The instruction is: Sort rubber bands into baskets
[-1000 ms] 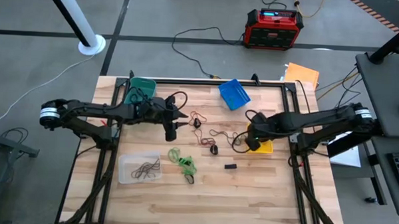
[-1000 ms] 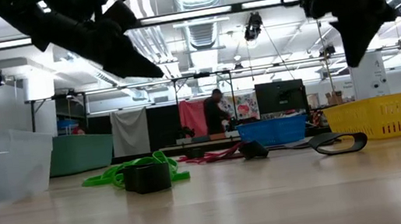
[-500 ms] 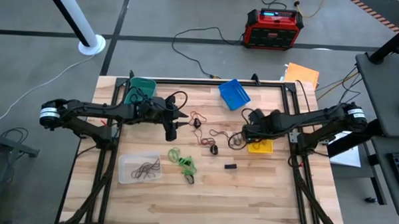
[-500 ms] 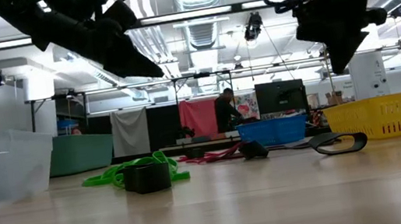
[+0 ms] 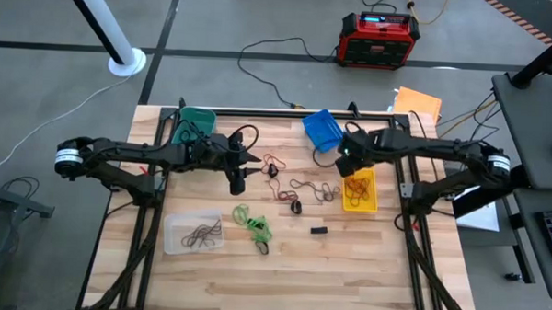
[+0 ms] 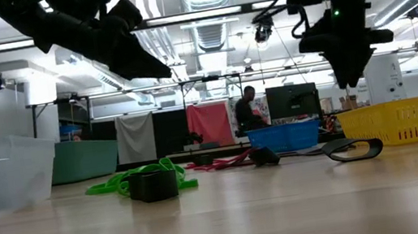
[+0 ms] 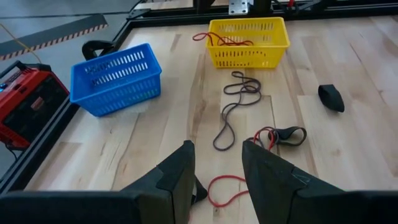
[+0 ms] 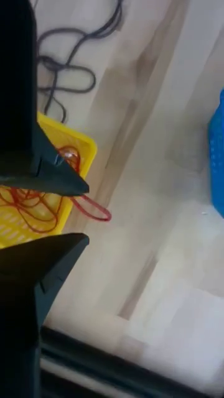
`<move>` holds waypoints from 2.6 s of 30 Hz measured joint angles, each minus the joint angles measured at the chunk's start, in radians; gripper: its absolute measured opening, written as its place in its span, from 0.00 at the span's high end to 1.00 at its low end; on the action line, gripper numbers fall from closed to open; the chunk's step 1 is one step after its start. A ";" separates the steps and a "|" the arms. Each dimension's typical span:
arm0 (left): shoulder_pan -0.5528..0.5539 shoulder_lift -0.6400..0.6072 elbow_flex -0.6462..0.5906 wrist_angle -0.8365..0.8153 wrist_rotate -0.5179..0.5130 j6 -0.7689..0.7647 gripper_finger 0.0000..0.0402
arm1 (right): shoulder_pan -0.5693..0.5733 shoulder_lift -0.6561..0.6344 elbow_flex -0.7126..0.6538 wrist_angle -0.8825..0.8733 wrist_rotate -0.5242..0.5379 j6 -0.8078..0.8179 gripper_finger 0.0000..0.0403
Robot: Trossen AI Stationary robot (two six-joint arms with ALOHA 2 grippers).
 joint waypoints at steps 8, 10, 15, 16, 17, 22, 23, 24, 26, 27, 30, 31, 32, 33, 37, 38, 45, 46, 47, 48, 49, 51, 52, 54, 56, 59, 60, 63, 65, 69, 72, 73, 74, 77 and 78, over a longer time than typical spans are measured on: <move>0.000 0.000 -0.001 -0.003 0.000 0.003 0.70 | -0.138 0.047 -0.012 0.055 -0.139 -0.024 0.59; 0.000 0.000 -0.002 -0.005 0.000 0.008 0.70 | -0.157 0.071 -0.016 0.066 -0.174 -0.039 0.57; 0.000 0.001 -0.002 -0.010 0.000 0.009 0.70 | -0.172 0.147 -0.017 0.071 -0.179 -0.054 0.55; 0.000 0.001 -0.002 -0.010 0.000 0.009 0.70 | -0.172 0.164 -0.017 0.071 -0.180 -0.062 0.56; 0.000 0.001 -0.002 -0.010 0.000 0.009 0.70 | -0.172 0.180 -0.017 0.070 -0.181 -0.067 0.56; 0.000 0.001 -0.002 -0.013 0.000 0.009 0.70 | -0.171 0.241 -0.017 0.071 -0.181 -0.082 0.60; 0.000 0.001 -0.002 -0.013 0.000 0.009 0.70 | -0.171 0.249 -0.017 0.071 -0.180 -0.082 0.62; 0.000 0.001 -0.002 -0.013 0.000 0.009 0.70 | -0.171 0.254 -0.017 0.072 -0.179 -0.082 0.64; 0.000 0.001 -0.002 -0.013 0.000 0.009 0.70 | -0.171 0.260 -0.017 0.079 -0.172 -0.085 0.70; 0.000 0.001 -0.002 -0.013 0.000 0.009 0.70 | -0.171 0.261 -0.017 0.084 -0.171 -0.086 0.73; 0.000 0.001 -0.002 -0.014 0.000 0.009 0.70 | -0.171 0.261 -0.017 0.091 -0.170 -0.087 0.82; 0.000 0.001 -0.002 -0.014 0.000 0.009 0.70 | -0.171 0.259 -0.017 0.094 -0.170 -0.088 0.85; 0.000 0.001 -0.002 -0.014 0.000 0.009 0.70 | -0.171 0.256 -0.017 0.094 -0.169 -0.088 0.88; 0.000 0.001 -0.002 -0.014 0.000 0.009 0.70 | -0.171 0.252 -0.017 0.095 -0.165 -0.089 0.91; 0.000 0.001 -0.002 -0.014 0.000 0.009 0.70 | -0.171 0.230 -0.017 0.094 -0.141 -0.096 0.97; 0.000 0.001 -0.002 -0.015 0.000 0.009 0.70 | -0.171 0.223 -0.016 0.094 -0.134 -0.098 0.97; 0.000 0.001 -0.002 -0.014 0.000 0.009 0.70 | -0.146 0.116 0.005 0.081 -0.118 -0.102 0.98; 0.000 0.001 -0.002 -0.014 0.000 0.009 0.70 | -0.134 0.095 0.006 0.076 -0.121 -0.102 0.98; 0.000 0.001 -0.002 -0.015 0.000 0.009 0.70 | -0.121 0.074 0.007 0.067 -0.123 -0.102 0.98; 0.000 0.001 -0.002 -0.015 0.000 0.009 0.70 | -0.105 0.053 0.007 0.053 -0.125 -0.099 0.98; 0.000 0.001 -0.002 -0.016 0.000 0.009 0.70 | -0.087 0.032 0.007 0.038 -0.127 -0.091 0.98; 0.000 0.001 -0.002 -0.017 0.000 0.009 0.70 | -0.047 -0.007 0.006 0.012 -0.157 -0.071 0.98; 0.000 0.001 -0.002 -0.017 0.000 0.009 0.70 | -0.024 -0.022 0.005 0.002 -0.173 -0.062 0.98; 0.000 0.001 -0.002 -0.017 0.000 0.009 0.70 | 0.026 -0.046 0.001 -0.005 -0.200 -0.032 0.97; 0.000 0.001 -0.002 -0.017 0.000 0.009 0.70 | 0.078 -0.059 0.001 -0.003 -0.200 -0.008 0.96; 0.000 0.001 -0.002 -0.017 0.000 0.009 0.70 | 0.152 -0.057 0.001 -0.008 -0.192 0.021 0.91; 0.000 0.001 -0.002 -0.017 0.000 0.009 0.70 | 0.172 -0.051 0.001 -0.015 -0.184 0.035 0.89; 0.000 0.001 -0.002 -0.017 0.000 0.009 0.70 | 0.216 -0.028 0.000 -0.071 -0.129 0.103 0.81; 0.000 0.001 -0.002 -0.017 0.000 0.005 0.70 | 0.228 -0.012 0.000 -0.131 -0.086 0.156 0.75; 0.000 0.001 -0.002 -0.016 0.000 -0.007 0.70 | 0.242 0.005 -0.001 -0.182 -0.005 0.207 0.66; 0.000 0.001 -0.002 -0.019 0.000 -0.024 0.70 | 0.258 0.005 -0.001 -0.139 0.076 0.209 0.61; 0.000 0.001 -0.002 -0.022 0.000 -0.029 0.70 | 0.266 0.005 -0.002 -0.112 0.112 0.203 0.60; 0.000 0.001 -0.002 -0.028 0.000 -0.036 0.70 | 0.275 0.005 -0.003 -0.080 0.149 0.195 0.59; 0.000 0.001 -0.002 -0.062 0.000 -0.055 0.70 | 0.310 0.005 -0.012 0.041 0.239 0.152 0.58; 0.000 0.001 -0.002 -0.082 0.000 -0.058 0.70 | 0.324 0.005 -0.018 0.093 0.262 0.130 0.58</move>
